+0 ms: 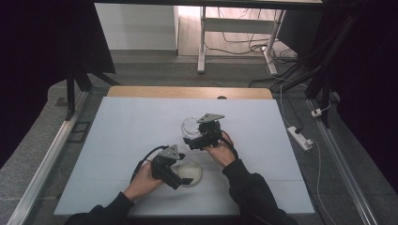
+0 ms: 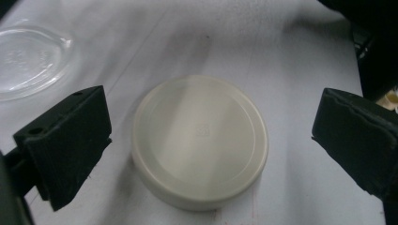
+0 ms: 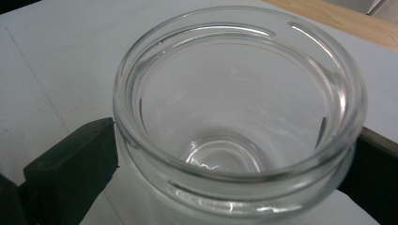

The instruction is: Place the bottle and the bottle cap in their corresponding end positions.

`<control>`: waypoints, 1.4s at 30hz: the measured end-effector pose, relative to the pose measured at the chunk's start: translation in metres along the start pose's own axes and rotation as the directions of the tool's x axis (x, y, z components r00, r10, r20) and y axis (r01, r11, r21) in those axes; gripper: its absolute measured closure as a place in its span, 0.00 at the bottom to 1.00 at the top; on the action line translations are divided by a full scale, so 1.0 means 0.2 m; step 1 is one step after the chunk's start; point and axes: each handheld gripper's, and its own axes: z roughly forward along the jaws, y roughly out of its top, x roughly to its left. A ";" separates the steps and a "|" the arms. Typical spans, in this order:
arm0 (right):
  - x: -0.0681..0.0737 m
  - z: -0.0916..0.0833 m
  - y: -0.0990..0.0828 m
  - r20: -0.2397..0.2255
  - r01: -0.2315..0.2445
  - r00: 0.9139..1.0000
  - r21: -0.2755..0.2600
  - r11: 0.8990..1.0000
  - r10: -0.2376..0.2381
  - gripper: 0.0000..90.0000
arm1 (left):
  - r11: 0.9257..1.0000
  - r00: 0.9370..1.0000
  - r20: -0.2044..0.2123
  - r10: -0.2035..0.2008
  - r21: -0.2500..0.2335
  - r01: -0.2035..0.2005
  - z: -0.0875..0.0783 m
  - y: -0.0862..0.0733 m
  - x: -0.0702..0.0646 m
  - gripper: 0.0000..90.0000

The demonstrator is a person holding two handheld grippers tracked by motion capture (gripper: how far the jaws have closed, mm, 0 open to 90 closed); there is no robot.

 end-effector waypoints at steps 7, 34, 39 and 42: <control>0.01 -0.06 -0.01 -0.005 -0.004 1.000 -0.010 1.000 0.004 0.00 | 0.999 1.000 0.019 -0.015 -0.030 0.016 -0.07 0.00 0.00 0.00; 0.09 -0.30 -0.09 -0.021 0.022 1.000 -0.033 0.999 -0.022 0.00 | 0.995 0.995 -0.073 -0.065 -0.081 0.059 -0.29 -0.09 -0.02 0.00; 0.11 -0.36 -0.11 -0.034 0.015 0.999 -0.044 0.999 -0.017 0.00 | 0.994 0.993 -0.091 -0.073 -0.086 0.065 -0.34 -0.12 -0.04 0.00; 0.12 -0.40 -0.12 -0.034 0.019 0.999 -0.049 0.999 -0.021 0.00 | 0.993 0.991 -0.103 -0.081 -0.094 0.071 -0.37 -0.14 -0.05 0.00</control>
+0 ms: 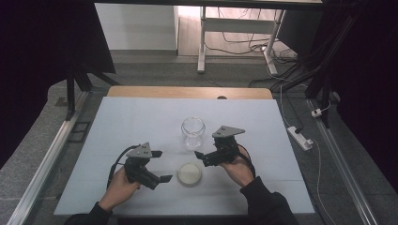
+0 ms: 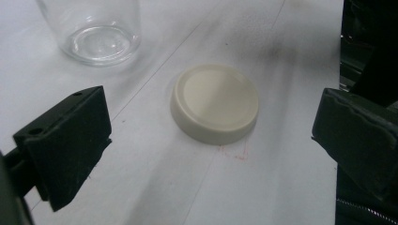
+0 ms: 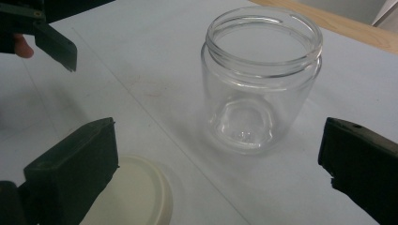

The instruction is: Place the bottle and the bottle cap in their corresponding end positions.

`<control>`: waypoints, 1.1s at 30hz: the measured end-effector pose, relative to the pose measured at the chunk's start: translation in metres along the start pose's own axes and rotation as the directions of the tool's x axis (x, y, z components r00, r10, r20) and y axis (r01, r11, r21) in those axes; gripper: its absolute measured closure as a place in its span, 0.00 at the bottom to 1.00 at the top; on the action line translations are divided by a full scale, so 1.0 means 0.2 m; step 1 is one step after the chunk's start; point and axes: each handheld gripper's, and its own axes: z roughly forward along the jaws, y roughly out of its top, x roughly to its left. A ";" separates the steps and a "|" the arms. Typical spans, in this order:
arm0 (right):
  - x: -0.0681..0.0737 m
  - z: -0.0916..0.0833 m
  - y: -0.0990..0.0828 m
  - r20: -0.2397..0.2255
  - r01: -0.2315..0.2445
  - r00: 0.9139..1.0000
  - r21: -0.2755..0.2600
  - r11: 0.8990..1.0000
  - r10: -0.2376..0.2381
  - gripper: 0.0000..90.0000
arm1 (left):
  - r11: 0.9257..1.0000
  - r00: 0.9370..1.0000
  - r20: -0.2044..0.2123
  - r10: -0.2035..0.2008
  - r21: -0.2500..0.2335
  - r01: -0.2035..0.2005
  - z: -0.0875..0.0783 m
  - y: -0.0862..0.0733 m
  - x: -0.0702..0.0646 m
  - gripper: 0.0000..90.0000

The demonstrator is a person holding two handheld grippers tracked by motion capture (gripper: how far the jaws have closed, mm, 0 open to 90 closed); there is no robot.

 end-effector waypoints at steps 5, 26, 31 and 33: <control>0.01 -0.07 -0.03 0.008 -0.005 1.000 -0.010 1.000 0.005 0.00 | 1.000 0.999 -0.026 -0.018 -0.019 0.018 -0.07 -0.04 -0.01 0.00; -0.04 -0.37 -0.27 0.049 -0.105 0.993 -0.039 0.994 0.107 0.00 | 0.991 0.983 -0.136 -0.119 -0.079 0.109 -0.34 -0.25 -0.03 0.00; -0.04 -0.45 -0.33 0.076 -0.125 0.989 -0.054 0.991 0.129 0.00 | 0.989 0.974 -0.178 -0.141 -0.079 0.128 -0.40 -0.32 -0.03 0.00; -0.04 -0.49 -0.35 0.092 -0.130 0.987 -0.060 0.990 0.135 0.00 | 0.987 0.969 -0.194 -0.151 -0.083 0.137 -0.42 -0.34 -0.04 0.00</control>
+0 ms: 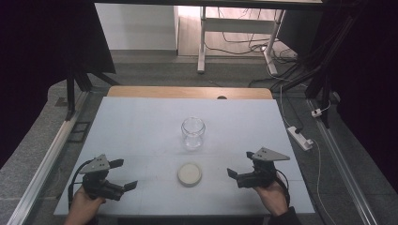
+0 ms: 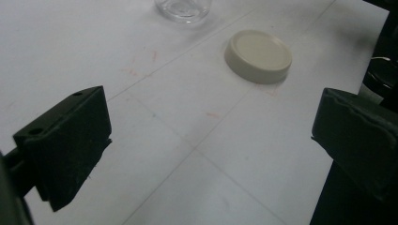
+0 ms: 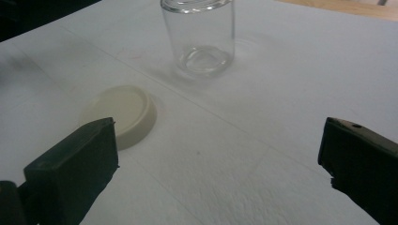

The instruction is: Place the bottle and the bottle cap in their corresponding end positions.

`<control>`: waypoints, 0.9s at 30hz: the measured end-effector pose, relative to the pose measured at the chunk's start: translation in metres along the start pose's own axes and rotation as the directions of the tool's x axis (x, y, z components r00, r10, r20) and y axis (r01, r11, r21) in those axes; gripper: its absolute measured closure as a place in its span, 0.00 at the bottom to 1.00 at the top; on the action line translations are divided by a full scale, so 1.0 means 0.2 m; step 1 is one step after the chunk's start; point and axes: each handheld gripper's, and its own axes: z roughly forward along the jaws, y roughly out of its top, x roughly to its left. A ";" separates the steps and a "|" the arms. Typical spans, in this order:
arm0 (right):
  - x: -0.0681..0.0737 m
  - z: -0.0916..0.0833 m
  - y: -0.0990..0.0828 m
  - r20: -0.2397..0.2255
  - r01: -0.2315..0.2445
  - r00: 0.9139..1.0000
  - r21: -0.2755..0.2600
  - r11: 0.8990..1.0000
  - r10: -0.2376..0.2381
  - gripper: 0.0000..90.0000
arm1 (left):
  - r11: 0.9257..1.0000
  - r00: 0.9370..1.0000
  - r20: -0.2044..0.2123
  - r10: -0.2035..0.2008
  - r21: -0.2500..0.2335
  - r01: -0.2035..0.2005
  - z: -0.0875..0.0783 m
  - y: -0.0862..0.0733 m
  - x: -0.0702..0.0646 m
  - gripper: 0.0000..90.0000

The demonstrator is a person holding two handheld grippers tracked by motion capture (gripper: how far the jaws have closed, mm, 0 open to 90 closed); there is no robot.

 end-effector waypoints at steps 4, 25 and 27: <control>-0.01 -0.07 -0.05 0.035 -0.005 0.999 -0.007 1.000 0.006 0.00 | 1.000 0.999 -0.039 -0.021 -0.001 0.021 -0.05 -0.05 0.01 0.00; -0.05 -0.29 -0.29 0.148 -0.075 0.987 0.045 0.996 0.068 0.00 | 0.994 0.981 -0.159 -0.108 0.015 0.112 -0.20 -0.24 0.03 0.00; -0.05 -0.30 -0.30 0.148 -0.079 0.987 0.059 0.995 0.069 0.00 | 0.993 0.979 -0.175 -0.106 0.029 0.112 -0.21 -0.26 0.02 0.00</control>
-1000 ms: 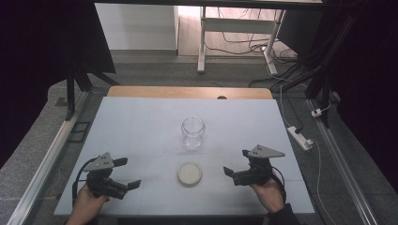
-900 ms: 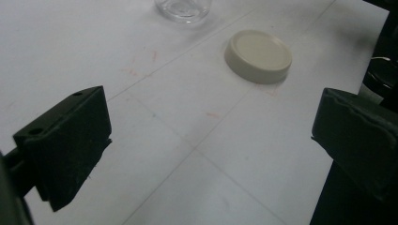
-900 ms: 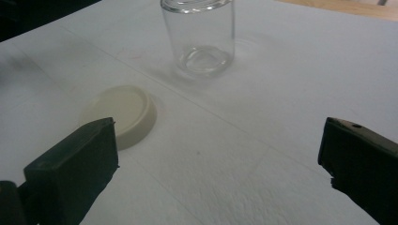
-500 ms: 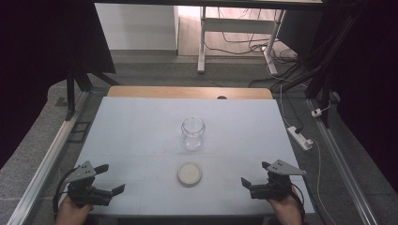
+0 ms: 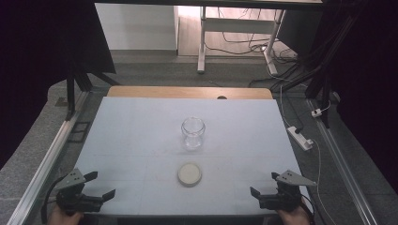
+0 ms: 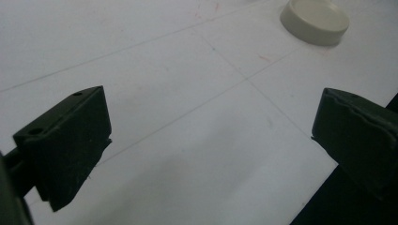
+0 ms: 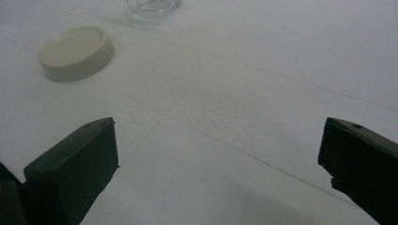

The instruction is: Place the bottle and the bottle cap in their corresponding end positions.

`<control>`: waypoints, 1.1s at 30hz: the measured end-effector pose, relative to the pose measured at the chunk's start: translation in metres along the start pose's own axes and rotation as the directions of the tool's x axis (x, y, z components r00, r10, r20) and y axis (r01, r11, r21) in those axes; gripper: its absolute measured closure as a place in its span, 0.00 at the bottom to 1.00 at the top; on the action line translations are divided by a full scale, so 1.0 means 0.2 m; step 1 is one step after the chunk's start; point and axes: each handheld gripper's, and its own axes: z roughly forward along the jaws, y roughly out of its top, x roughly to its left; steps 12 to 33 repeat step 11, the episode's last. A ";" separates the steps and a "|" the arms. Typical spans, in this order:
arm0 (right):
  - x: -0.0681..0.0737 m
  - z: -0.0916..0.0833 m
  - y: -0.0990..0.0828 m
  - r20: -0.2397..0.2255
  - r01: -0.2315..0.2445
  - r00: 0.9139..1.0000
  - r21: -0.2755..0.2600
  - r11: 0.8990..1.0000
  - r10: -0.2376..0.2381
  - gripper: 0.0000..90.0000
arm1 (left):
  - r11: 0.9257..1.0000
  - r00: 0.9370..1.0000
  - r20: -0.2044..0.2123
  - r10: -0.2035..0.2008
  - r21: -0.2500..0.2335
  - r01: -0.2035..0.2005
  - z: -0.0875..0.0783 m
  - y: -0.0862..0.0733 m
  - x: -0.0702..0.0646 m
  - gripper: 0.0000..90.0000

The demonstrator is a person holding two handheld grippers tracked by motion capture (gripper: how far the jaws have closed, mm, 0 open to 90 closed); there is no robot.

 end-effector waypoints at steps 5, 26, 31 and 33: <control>0.00 -0.01 -0.02 0.011 -0.007 1.000 0.030 1.000 0.007 0.00 | 0.999 0.999 -0.040 0.011 0.041 -0.009 -0.01 -0.03 -0.01 0.00; -0.01 -0.03 -0.03 0.012 -0.033 0.999 0.030 0.999 0.032 0.00 | 0.999 0.999 -0.052 0.002 0.055 0.001 -0.01 -0.03 -0.01 0.00; -0.01 -0.03 -0.03 0.012 -0.033 0.999 0.030 0.999 0.032 0.00 | 0.999 0.999 -0.052 0.002 0.055 0.001 -0.01 -0.03 -0.01 0.00; -0.01 -0.03 -0.03 0.012 -0.033 0.999 0.030 0.999 0.032 0.00 | 0.999 0.999 -0.052 0.002 0.055 0.001 -0.01 -0.03 -0.01 0.00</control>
